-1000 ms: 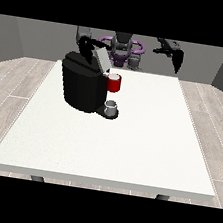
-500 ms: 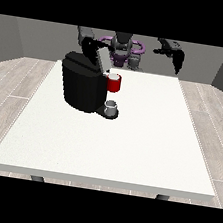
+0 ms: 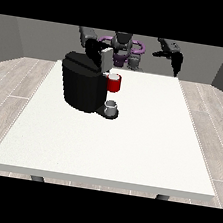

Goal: Insert the coffee pod into the coffee machine and close the lid

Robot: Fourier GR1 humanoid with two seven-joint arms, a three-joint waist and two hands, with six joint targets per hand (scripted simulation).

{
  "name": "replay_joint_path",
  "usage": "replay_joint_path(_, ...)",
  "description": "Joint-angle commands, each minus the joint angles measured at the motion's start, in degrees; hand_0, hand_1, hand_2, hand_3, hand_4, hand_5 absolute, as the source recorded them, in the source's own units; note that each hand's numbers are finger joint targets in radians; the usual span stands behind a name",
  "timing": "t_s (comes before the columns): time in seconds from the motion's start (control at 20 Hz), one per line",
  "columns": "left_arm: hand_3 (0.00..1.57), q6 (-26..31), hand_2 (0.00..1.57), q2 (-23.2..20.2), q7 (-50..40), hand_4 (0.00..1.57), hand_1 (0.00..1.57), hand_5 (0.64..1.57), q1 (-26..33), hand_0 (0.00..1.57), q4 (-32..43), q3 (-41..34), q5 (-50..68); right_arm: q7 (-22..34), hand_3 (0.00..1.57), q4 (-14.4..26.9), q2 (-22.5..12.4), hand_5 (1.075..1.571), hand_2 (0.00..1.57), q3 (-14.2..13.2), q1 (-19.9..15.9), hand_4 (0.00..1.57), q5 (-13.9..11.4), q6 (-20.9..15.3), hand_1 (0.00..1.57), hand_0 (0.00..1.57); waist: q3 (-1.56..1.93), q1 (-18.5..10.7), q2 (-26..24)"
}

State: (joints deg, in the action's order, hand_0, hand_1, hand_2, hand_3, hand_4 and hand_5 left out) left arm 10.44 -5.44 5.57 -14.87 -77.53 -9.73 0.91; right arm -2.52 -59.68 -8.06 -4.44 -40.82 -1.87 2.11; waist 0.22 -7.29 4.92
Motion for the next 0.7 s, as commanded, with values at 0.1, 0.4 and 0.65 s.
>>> replay_joint_path(0.1,0.00,-0.8,0.00,1.3,1.7,0.00,0.00,1.571,0.3,0.00,2.0,0.7,-0.4,1.2,0.00,-1.4,2.5,1.571,0.00,5.7,-1.7,0.17,-4.7,-1.1,0.00,0.00,-0.25,-0.1,-1.4)
replay_joint_path(0.4,0.00,1.7,0.00,-0.4,2.3,0.20,0.00,1.571,-2.0,0.00,-0.5,1.3,0.4,1.8,0.00,-2.1,0.5,1.571,0.00,4.8,-2.9,0.14,-3.9,-0.9,0.00,0.00,-0.24,-2.3,-0.7)
replay_joint_path(0.65,0.00,1.3,0.00,1.9,6.1,0.25,0.00,1.571,1.0,0.00,-0.9,2.8,0.1,-3.2,0.00,-3.5,2.8,1.571,0.00,6.5,-0.1,0.03,-4.1,-0.6,0.00,0.00,-0.23,-1.1,-1.2)
